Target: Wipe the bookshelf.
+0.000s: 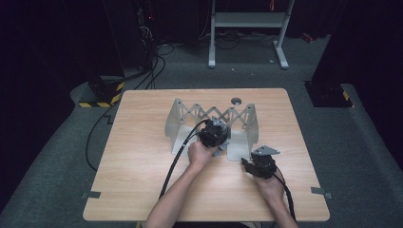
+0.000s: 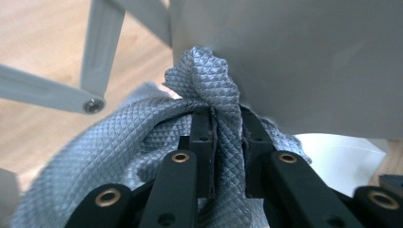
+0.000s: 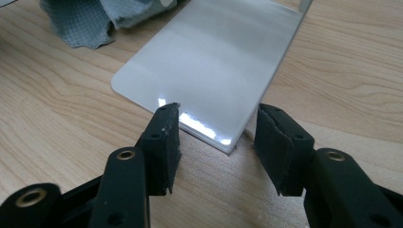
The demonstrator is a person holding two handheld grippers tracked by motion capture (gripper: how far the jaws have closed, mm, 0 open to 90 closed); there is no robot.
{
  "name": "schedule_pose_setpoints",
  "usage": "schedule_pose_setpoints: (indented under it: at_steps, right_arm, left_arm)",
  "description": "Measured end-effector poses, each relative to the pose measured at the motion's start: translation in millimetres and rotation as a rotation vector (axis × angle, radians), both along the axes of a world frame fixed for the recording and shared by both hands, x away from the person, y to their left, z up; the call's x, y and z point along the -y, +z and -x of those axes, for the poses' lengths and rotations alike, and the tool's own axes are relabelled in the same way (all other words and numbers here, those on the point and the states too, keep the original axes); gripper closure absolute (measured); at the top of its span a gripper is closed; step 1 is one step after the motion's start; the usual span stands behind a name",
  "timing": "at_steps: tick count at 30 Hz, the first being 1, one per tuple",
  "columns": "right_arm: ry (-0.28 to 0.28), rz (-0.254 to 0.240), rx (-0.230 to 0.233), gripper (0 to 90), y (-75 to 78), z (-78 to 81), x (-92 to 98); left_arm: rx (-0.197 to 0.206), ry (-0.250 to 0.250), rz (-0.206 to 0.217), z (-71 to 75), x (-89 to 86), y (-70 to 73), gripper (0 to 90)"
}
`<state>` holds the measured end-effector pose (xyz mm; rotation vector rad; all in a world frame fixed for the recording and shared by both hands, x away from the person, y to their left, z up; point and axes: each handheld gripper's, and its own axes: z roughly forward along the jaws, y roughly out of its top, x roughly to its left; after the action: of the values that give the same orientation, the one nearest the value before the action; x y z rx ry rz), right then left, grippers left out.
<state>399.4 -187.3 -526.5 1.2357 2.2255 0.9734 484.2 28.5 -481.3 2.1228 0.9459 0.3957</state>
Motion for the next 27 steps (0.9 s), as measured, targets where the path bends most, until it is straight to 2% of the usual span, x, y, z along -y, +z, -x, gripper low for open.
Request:
schedule_pose_setpoints:
  at_steps: [3,8,11,13,17,18,23,27]
  right_arm:
    - [-0.001,-0.001,-0.001,51.2,0.1,0.1,-0.1]
    - [0.000,0.000,-0.001,51.2,0.1,0.1,-0.1]
    - [0.000,0.001,0.000,51.1,0.0,0.0,0.0]
    - [0.000,0.000,0.000,51.0,0.0,0.0,-0.1]
    - [-0.001,0.001,0.000,51.0,0.0,0.0,-0.1]
    - [-0.001,0.000,0.000,51.0,0.0,0.0,-0.1]
    - [0.002,0.003,0.001,51.0,0.0,0.0,0.2]
    - [-0.001,0.000,-0.002,50.9,0.1,0.1,0.0]
  left_arm:
    - [0.042,-0.009,0.037,7.0,-2.3,16.0,78.7]
    - [0.112,-0.032,0.067,19.9,-5.0,46.8,78.7]
    - [0.156,-0.043,0.071,30.5,-4.9,60.2,78.7]
    - [0.170,-0.053,0.066,37.0,-4.4,63.8,78.6]
    - [0.167,-0.064,0.063,42.5,-5.0,61.1,78.5]
    - [0.153,-0.066,0.064,41.8,-5.6,58.2,78.5]
    - [0.115,-0.060,0.057,35.2,-3.1,44.5,78.4]
    - [0.072,-0.045,0.043,24.1,-0.4,29.3,78.5]
